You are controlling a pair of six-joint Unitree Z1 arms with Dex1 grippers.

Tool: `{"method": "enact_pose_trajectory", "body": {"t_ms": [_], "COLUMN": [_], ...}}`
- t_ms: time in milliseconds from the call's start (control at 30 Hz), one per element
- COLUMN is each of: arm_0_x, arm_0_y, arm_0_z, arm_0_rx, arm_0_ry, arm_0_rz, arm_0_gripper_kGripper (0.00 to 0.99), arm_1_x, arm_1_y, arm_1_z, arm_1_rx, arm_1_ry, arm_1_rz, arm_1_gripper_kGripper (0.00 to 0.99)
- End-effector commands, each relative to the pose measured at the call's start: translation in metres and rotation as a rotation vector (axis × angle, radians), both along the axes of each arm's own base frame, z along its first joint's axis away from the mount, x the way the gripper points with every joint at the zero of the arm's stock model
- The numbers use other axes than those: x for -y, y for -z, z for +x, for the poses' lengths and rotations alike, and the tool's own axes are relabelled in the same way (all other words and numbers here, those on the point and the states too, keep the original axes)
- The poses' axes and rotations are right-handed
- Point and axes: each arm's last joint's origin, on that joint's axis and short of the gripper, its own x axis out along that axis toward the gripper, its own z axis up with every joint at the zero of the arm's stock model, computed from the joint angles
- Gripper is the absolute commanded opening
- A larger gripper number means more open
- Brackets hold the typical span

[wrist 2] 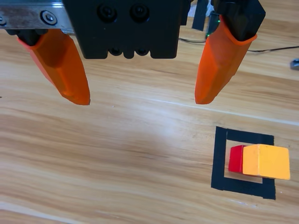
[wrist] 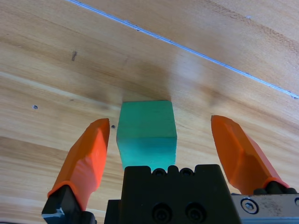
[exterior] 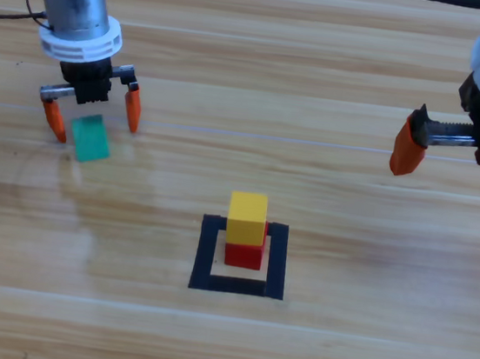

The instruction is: Stack the blocks in the rectangular block: red at the bottom, yellow in the middle, green on top

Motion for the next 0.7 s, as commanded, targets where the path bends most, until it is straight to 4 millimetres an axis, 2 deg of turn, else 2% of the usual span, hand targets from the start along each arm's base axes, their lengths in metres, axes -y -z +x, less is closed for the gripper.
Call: {"method": "enact_pose_trajectory", "body": {"t_ms": [33,167,267,367,500,567,700], "arm_0_x": [0.004,0.014,0.015,0.014,0.015,0.014,0.012], "arm_0_y": [0.032,0.036,0.037,0.035,0.036,0.031,0.003], "arm_0_z": [0.0,-0.008,-0.017,-0.025,-0.03,-0.032,-0.041], "arm_0_rx": [-0.072,-0.079,-0.072,-0.056,-0.053,-0.046,0.004], "arm_0_ry": [0.015,0.035,0.038,0.04,0.055,0.075,0.132], "arm_0_rz": [0.018,0.021,0.018,0.009,0.009,0.008,-0.006], "arm_0_gripper_kGripper": [0.933,0.876,0.769,0.73,0.575,0.453,0.167], "arm_1_x": [-0.004,-0.007,-0.008,-0.008,-0.009,-0.01,-0.013], "arm_1_y": [0.038,0.043,0.046,0.048,0.05,0.052,0.057], "arm_1_z": [0.024,0.027,0.026,0.028,0.027,0.027,0.027], "arm_1_rx": [-0.063,-0.074,-0.088,-0.082,-0.098,-0.115,-0.152], "arm_1_ry": [0.006,-0.024,-0.047,-0.058,-0.067,-0.07,-0.081], "arm_1_rz": [-0.076,-0.085,-0.088,-0.107,-0.099,-0.092,-0.074], "arm_1_gripper_kGripper": [0.99,0.99,0.99,0.99,0.99,0.99,0.99]}}
